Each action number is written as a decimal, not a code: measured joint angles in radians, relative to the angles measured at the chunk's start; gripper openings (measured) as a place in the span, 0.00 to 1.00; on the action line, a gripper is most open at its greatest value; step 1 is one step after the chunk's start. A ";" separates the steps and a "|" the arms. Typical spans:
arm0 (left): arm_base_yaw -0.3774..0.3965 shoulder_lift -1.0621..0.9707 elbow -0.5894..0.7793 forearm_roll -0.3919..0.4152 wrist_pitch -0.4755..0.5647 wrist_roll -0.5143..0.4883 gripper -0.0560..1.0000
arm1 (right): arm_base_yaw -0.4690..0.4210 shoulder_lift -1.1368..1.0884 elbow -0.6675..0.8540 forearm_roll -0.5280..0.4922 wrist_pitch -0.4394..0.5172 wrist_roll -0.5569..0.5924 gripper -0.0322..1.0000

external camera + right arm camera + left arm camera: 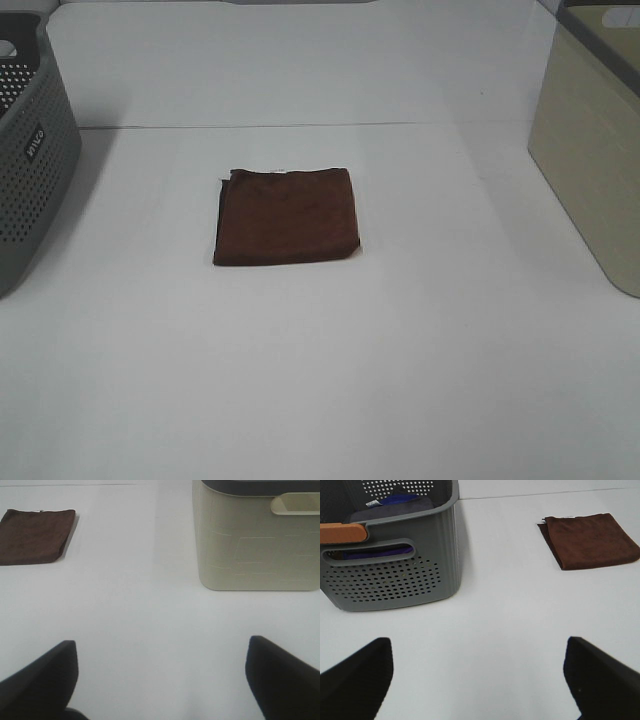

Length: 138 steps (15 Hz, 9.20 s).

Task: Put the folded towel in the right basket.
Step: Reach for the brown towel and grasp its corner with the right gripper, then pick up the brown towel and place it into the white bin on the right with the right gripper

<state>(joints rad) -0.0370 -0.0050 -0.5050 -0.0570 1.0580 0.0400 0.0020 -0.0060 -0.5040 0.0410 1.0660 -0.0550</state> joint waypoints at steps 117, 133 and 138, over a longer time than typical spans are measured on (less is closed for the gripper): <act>0.000 0.000 0.000 0.000 0.000 0.000 0.88 | 0.359 2.191 -1.436 0.257 -0.019 -0.074 0.04; 0.000 0.000 0.000 0.000 0.000 0.000 0.88 | 0.100 1.895 -1.557 -0.198 0.148 -0.027 0.04; 0.000 0.000 0.000 0.000 0.000 0.000 0.88 | -0.139 1.907 -1.557 -0.101 0.148 -0.045 0.04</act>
<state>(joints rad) -0.0370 -0.0050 -0.5050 -0.0570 1.0580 0.0400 -0.1370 1.9010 -2.0610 -0.0600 1.2140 -0.1000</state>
